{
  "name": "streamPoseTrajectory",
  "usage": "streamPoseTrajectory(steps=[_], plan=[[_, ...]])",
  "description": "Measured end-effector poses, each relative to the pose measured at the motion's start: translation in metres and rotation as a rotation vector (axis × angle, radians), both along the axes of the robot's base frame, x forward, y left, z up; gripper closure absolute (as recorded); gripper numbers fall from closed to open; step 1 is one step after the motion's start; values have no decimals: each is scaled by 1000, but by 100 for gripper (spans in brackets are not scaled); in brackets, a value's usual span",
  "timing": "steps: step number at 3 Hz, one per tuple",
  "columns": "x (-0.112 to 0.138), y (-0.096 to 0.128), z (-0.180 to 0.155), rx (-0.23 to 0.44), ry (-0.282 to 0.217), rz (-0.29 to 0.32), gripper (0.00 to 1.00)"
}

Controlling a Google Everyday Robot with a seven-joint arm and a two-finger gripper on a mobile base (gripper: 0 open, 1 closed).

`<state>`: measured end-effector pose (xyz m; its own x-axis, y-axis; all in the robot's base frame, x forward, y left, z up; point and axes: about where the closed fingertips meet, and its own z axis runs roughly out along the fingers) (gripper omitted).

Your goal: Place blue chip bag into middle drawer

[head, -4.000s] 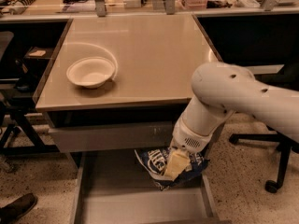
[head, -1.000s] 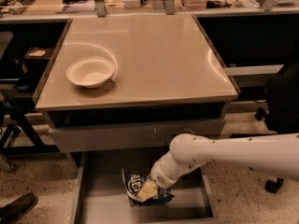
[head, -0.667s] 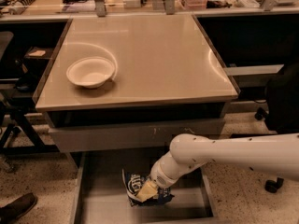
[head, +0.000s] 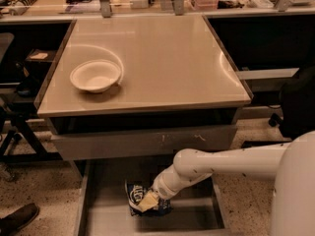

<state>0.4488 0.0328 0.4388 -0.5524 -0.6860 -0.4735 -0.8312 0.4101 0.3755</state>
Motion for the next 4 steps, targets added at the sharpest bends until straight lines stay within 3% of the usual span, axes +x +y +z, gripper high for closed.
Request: streamPoseTrajectory(steps=[1, 2, 4], plan=[[9, 12, -29, 32, 22, -12, 100], [8, 13, -33, 35, 31, -14, 82], [8, 13, -33, 35, 31, -14, 37]])
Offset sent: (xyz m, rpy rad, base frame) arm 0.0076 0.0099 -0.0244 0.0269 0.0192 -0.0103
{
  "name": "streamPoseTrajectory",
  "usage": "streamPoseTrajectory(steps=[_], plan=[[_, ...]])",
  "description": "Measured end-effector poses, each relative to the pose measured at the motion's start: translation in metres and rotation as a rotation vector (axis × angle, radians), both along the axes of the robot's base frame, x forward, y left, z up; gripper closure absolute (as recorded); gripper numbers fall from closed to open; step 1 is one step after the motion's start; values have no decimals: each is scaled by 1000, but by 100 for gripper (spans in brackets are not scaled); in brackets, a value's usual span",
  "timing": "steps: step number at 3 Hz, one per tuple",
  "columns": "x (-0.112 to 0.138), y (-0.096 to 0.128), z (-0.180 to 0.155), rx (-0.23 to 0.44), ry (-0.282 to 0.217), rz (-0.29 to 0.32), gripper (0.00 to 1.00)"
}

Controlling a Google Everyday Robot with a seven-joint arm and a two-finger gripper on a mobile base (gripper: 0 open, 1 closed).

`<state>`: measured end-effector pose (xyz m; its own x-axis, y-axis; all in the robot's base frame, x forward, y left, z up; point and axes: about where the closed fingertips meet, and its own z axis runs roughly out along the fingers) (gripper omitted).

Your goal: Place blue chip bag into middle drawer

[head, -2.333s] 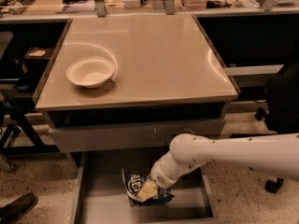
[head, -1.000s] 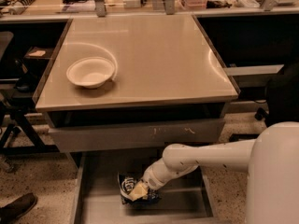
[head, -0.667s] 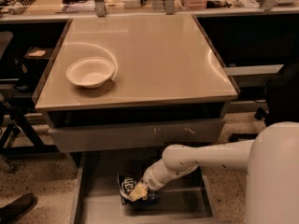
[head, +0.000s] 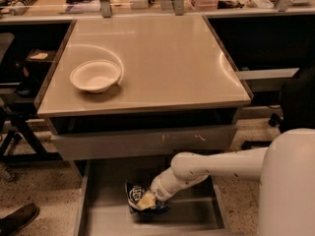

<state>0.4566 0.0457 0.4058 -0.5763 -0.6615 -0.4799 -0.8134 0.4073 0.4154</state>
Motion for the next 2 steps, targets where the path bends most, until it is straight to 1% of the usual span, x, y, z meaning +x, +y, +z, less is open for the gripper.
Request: streamPoseTrajectory(steps=[1, 2], plan=[[0, 0, 0, 0, 0, 0, 12], [0, 0, 0, 0, 0, 0, 0]])
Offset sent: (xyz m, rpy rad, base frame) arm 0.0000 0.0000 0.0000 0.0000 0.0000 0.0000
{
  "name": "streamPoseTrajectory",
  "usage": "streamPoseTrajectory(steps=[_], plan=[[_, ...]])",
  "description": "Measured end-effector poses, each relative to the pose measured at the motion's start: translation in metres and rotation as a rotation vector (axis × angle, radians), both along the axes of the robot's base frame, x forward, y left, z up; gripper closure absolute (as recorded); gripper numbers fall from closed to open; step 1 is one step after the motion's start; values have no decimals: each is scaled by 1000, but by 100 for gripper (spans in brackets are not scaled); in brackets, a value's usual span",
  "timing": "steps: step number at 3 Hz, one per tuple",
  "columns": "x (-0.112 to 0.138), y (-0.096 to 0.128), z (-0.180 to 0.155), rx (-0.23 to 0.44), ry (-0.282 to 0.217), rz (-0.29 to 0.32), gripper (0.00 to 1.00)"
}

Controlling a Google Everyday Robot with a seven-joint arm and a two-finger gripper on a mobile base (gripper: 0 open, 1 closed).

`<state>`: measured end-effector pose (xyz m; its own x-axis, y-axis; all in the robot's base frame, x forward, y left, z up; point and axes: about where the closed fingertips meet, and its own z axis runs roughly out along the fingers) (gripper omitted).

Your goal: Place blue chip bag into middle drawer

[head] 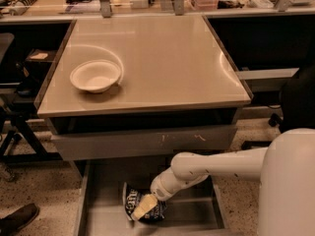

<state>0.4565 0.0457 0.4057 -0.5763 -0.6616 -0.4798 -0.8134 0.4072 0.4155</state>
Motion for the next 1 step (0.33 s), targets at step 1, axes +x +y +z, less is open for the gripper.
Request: streamPoseTrajectory(steps=[1], plan=[[0, 0, 0, 0, 0, 0, 0]])
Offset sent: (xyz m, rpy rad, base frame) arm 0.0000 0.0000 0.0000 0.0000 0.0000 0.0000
